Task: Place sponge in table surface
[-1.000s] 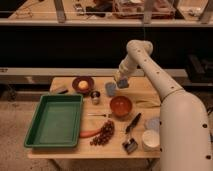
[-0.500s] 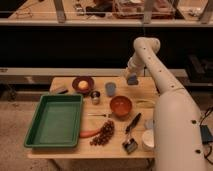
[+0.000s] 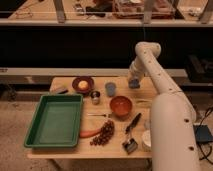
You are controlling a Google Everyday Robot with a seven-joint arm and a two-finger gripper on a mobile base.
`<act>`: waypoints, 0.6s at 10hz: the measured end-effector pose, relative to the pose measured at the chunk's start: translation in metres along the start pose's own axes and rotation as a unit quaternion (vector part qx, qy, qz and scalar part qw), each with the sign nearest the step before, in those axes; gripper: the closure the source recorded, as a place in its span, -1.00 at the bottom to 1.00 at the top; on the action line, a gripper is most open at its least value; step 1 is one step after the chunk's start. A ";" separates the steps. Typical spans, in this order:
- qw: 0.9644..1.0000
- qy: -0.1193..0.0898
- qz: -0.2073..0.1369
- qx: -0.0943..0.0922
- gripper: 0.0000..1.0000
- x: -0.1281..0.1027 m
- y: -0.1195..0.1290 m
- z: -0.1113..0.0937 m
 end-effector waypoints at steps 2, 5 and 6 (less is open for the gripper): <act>1.000 -0.008 0.004 0.004 1.00 -0.005 0.001 0.006; 1.000 -0.026 0.009 0.014 0.99 -0.022 0.011 0.039; 0.999 -0.031 0.008 0.012 0.89 -0.025 0.011 0.046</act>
